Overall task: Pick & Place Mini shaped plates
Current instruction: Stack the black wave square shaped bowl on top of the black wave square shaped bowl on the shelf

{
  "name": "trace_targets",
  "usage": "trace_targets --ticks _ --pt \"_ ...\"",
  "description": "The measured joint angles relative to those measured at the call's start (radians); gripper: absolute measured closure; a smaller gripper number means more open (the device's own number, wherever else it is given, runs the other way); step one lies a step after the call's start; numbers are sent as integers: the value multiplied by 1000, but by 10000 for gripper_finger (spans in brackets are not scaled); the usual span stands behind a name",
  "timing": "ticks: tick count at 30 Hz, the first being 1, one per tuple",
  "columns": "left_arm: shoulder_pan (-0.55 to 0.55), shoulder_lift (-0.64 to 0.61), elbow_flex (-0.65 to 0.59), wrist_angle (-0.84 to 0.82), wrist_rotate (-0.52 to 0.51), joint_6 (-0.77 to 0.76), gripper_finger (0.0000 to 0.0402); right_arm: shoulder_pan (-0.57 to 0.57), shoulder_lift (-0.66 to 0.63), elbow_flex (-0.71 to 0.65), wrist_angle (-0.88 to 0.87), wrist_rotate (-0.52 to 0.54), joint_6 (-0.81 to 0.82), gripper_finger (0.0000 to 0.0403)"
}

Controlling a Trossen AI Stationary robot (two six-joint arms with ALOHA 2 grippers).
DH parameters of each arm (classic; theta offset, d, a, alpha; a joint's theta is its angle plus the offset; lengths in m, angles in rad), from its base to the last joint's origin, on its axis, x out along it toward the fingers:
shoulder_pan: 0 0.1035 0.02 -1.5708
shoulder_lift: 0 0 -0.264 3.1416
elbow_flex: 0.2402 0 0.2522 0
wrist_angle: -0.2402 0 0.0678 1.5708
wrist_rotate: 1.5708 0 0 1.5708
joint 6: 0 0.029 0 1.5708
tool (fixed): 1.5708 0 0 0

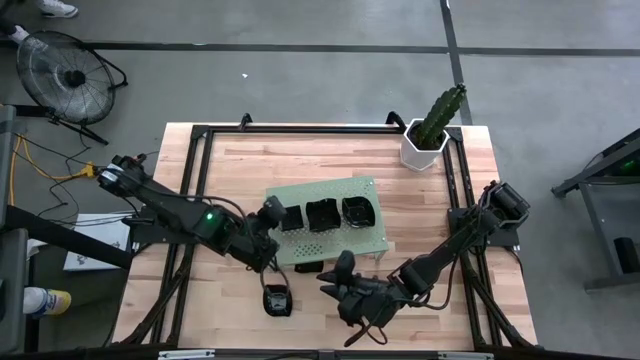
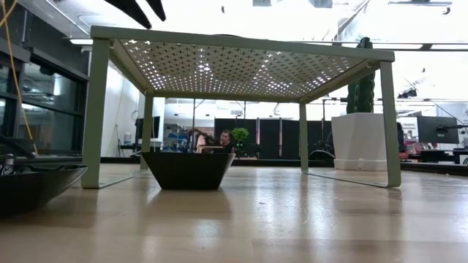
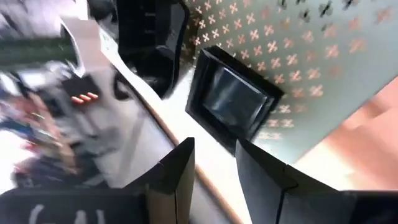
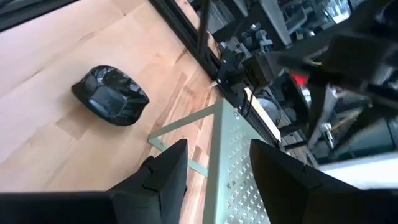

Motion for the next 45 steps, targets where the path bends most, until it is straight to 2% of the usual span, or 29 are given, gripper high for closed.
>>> trace_targets --ticks 5,7,9,11,13,20,25,29,40,45 --pt "-2 -8 56 -186 99 -383 294 3 0 0 -2 27 112 233" --pt "-21 -24 54 -223 119 -478 299 2 0 0 -9 -24 188 233" --pt "-63 -40 37 -224 104 -523 305 -9 0 0 -29 -128 266 233" --pt "-116 -57 17 -225 65 -558 312 -17 5 0 -53 -211 335 234" --pt "-176 -83 -9 -226 6 -617 321 -23 21 0 -63 -244 378 234" --pt "-393 -192 -170 -224 -214 -880 353 -8 79 -2 -31 -250 407 234" --pt "-471 -268 -305 -203 -300 -1035 372 6 138 -2 15 -230 418 234" --pt "-493 -303 -369 -142 -357 -1061 378 8 191 -2 35 -190 434 233" --pt "-491 -304 -452 5 -513 -1030 379 -54 289 -1 79 -175 464 233" --pt "-491 -303 -542 120 -537 -995 379 -92 311 0 75 -168 465 233"
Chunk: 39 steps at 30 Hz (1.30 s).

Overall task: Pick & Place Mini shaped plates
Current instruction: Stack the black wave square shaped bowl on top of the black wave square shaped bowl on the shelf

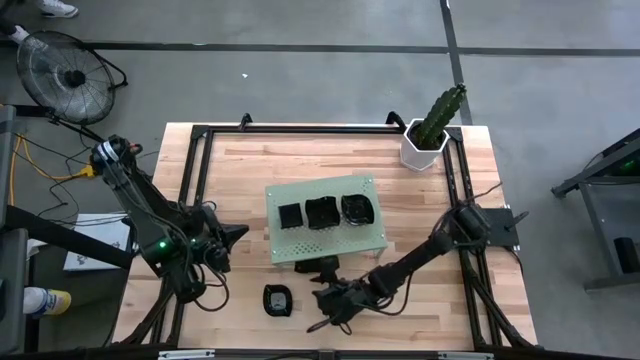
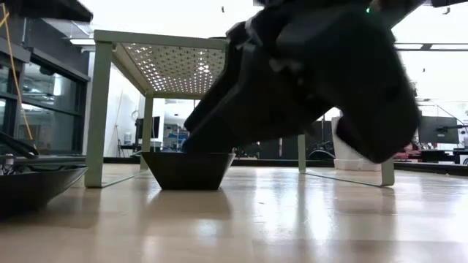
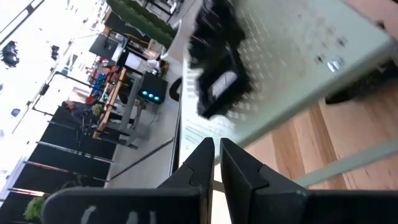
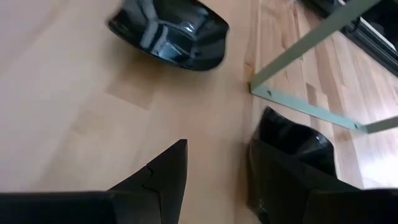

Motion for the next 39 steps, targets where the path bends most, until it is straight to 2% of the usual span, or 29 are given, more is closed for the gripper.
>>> trace_targets --ticks 8,11,14,31,39 --pt "0 0 -146 182 2 -1 379 -20 3 0 -19 77 27 233" --pt "0 0 -175 219 23 -1 379 -24 3 0 -24 75 33 233" --pt "0 0 -187 234 51 -1 379 -26 3 0 -30 74 43 233" --pt "0 0 -189 253 51 -1 379 -60 5 0 -91 22 132 235" --pt "0 0 -189 271 54 13 379 -63 6 0 -114 -4 158 280"
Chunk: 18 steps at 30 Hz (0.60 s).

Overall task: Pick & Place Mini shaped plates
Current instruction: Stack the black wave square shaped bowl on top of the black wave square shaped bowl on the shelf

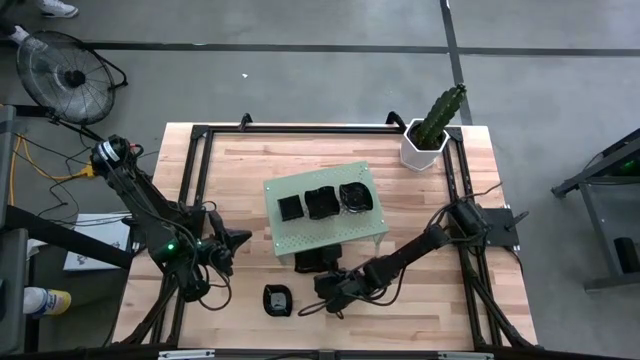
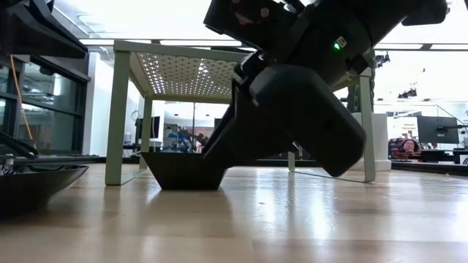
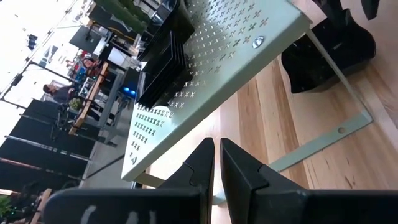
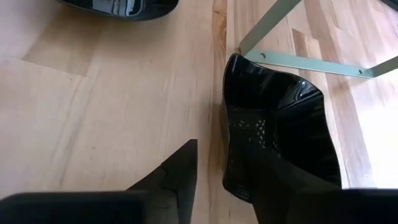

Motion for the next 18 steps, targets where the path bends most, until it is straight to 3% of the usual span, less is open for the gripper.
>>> trace_targets --ticks 18 --pt "0 2 0 7 35 5 379 0 0 0 0 -9 -1 382"
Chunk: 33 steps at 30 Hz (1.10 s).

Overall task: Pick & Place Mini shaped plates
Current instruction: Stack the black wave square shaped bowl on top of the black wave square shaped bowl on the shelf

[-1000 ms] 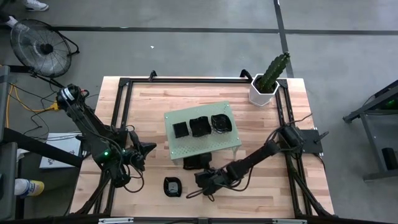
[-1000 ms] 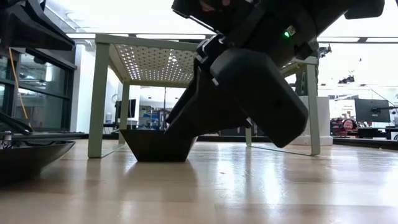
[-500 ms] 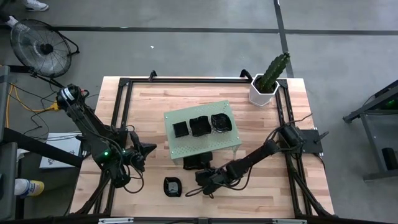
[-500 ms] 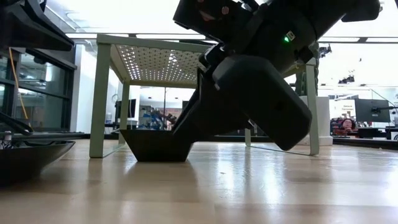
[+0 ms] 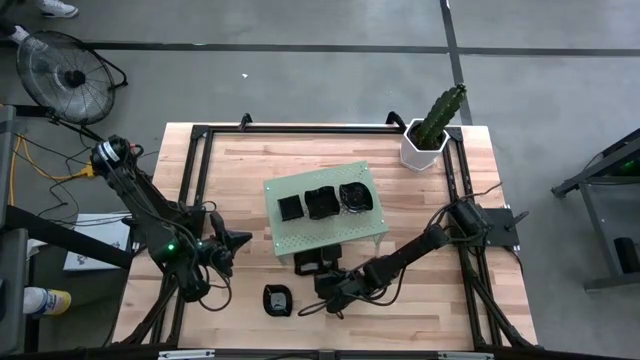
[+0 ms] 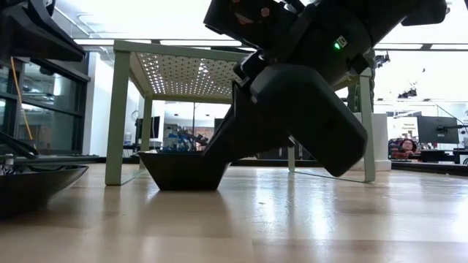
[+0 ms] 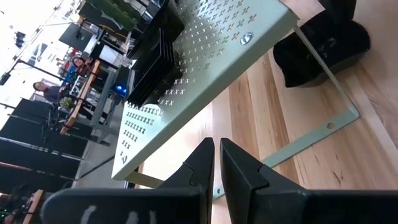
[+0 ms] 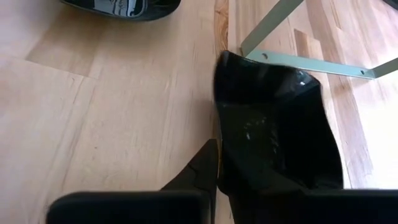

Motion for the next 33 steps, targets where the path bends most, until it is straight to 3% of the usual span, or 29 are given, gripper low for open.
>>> trace_targets --ticks 14,27,33 --pt "0 40 0 11 -1 0 379 42 -2 -1 0 38 0 400" --pt "0 40 0 27 -2 0 379 142 -8 1 1 35 113 400" --pt "0 40 0 45 -2 3 379 181 -8 102 -107 37 105 399"
